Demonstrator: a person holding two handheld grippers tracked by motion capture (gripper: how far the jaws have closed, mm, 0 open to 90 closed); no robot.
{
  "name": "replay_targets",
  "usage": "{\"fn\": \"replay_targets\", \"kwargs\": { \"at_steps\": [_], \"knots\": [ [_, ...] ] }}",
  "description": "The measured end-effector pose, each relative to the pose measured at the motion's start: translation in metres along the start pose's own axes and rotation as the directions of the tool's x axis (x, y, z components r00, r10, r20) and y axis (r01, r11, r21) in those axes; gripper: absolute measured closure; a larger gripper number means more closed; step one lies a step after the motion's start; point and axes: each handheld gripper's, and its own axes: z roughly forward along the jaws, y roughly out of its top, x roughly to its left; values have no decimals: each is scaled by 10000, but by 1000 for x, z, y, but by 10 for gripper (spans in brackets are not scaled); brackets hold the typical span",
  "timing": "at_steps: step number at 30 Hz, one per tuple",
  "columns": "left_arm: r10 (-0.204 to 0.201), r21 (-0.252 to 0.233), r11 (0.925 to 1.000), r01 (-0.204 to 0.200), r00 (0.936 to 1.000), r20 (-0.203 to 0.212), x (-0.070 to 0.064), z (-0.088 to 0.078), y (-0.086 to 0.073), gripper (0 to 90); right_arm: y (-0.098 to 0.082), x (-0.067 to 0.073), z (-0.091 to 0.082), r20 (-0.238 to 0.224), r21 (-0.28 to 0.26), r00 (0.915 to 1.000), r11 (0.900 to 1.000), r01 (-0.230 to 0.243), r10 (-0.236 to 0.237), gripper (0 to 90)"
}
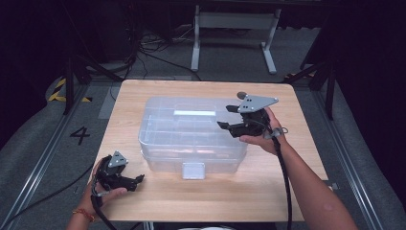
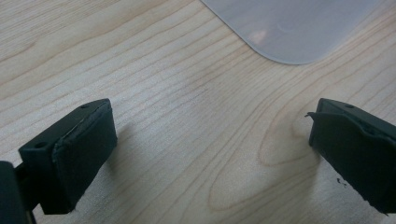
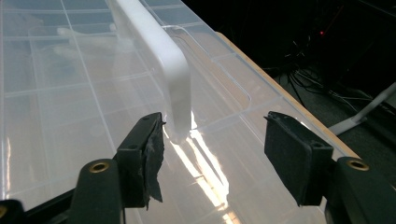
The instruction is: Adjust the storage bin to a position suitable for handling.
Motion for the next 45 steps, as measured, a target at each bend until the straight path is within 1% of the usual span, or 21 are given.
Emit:
{"fn": "replay_targets", "kwargs": {
  "at_steps": [3, 12, 13, 14, 15, 16, 18, 20, 22, 23, 26, 28, 29, 31, 33, 35, 37, 42, 45],
  "knots": [
    [-2, 0, 10000, 2, 10000, 1, 0, 0, 0, 12, 3, 0, 2, -92, -58, 9999, 10000, -63, 63, 381],
    [-27, -5, 10000, 27, 10000, 2, 0, 0, 0, 12, 9, 3, 11, -240, 74, 9997, 10000, 32, -30, 385],
    [-4, -1, 10000, 4, 10000, 2, 0, 0, 0, 12, 10, 4, 11, -299, 104, 9995, 9999, 44, -41, 395],
    [0, 1, 10000, 0, 10000, 1, 0, 0, 0, 12, 11, 5, 12, -241, 125, 9996, 9998, 131, -128, 404],
    [-4, -1, 10000, 4, 10000, -1, 0, 0, 0, 12, 13, 5, 12, -266, 136, 9996, 9998, 143, -139, 444],
    [-4, -1, 10000, 4, 10000, -1, 0, 0, 0, 12, 13, 5, 12, -281, 151, 9995, 9998, 159, -155, 461],
    [-4, 3, 10000, 4, 10000, 1, 0, 0, 0, 12, 14, 5, 13, -324, 168, 9992, 9996, 223, -217, 472],
    [-2, -2, 10000, 2, 10000, -1, 0, 0, 0, 12, 16, 6, 13, -380, 194, 9989, 9994, 300, -292, 508],
    [0, 0, 10000, 0, 10000, -2, 0, 0, 0, 12, 18, 8, 15, -461, 234, 9981, 9989, 411, -400, 524],
    [-5, 2, 10000, 5, 10000, -1, 0, 0, 0, 12, 21, 10, 16, -431, 287, 9976, 9981, 552, -540, 564],
    [-2, 1, 10000, 2, 10000, -2, 0, 0, 0, 12, 23, 12, 16, -253, 412, 9971, 9965, 732, -722, 586],
    [-2, -1, 10000, 2, 10000, 1, 0, 0, 0, 12, 26, 14, 16, -135, 410, 9954, 9946, 954, -949, 644],
    [-4, 1, 10000, 4, 10000, 1, 0, 0, 0, 12, 27, 14, 17, -91, 395, 9946, 9939, 1032, -1029, 658],
    [0, 1, 10000, 0, 10000, 1, 0, 0, 0, 12, 29, 16, 18, -88, 445, 9937, 9927, 1122, -1120, 679],
    [9, 3, 10000, -9, 10000, 4, 0, 0, 0, 12, 30, 17, 21, -39, 604, 9922, 9903, 1249, -1249, 705],
    [28, 5, 10000, -28, 10000, 18, 0, 0, 0, 12, 31, 18, 22, -110, 625, 9902, 9882, 1400, -1396, 738],
    [43, 4, 10000, -43, 10000, 29, 1, 0, 0, 12, 32, 19, 22, -60, 650, 9890, 9869, 1478, -1477, 740],
    [47, 4, 10000, -47, 10000, 26, 1, 0, 0, 13, 33, 19, 22, -87, 712, 9887, 9862, 1497, -1495, 742],
    [95, -17, 10000, -95, 9999, 39, 1, 0, 0, 15, 34, 17, 23, -164, 764, 9897, 9868, 1429, -1421, 742]
  ]
}}
